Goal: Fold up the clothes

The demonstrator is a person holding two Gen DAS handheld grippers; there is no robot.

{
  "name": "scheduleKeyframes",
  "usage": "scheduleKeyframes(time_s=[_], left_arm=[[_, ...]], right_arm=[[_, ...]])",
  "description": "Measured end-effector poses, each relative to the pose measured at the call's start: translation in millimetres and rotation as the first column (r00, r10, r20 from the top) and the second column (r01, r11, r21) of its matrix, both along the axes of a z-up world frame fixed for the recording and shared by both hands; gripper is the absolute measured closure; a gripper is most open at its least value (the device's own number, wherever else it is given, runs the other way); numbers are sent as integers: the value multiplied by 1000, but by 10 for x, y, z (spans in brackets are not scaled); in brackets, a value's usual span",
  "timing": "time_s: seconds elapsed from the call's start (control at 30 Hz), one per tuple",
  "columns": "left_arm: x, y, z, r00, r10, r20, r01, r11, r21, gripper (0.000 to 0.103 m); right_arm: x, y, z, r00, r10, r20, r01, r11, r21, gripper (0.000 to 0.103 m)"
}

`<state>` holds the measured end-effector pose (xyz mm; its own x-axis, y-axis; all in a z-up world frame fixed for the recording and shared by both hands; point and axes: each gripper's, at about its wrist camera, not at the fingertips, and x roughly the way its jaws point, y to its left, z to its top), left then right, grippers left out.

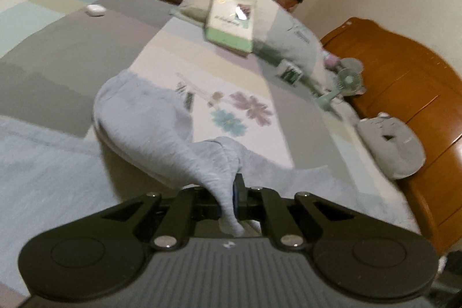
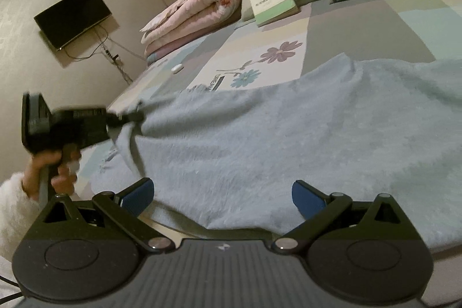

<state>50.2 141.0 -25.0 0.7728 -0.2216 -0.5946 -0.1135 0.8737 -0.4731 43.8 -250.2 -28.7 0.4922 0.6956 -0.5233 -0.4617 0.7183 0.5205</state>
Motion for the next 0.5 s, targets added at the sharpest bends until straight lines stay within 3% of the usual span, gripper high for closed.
scheduleKeyframes(time_s=[0.07,0.23,0.37,0.5], left_arm=[[-18,54,-119,999,12,-42,-13,1000,-9,98],[5,108,-191,999,14,-48,-14,1000,-9,98],[30,138,-249,998,15,-59,-16,1000,-11,98],[24,174,-364,996,15,-83,-16,1000,-11,97]], right_arm=[[-20,-32,9,1000,-15,4,15,1000,-14,0],[-74,-130,50,995,-87,58,92,991,-101,0],[-196,-135,121,970,-118,213,180,937,-301,2],[-257,-188,114,957,-69,282,185,894,-408,24]])
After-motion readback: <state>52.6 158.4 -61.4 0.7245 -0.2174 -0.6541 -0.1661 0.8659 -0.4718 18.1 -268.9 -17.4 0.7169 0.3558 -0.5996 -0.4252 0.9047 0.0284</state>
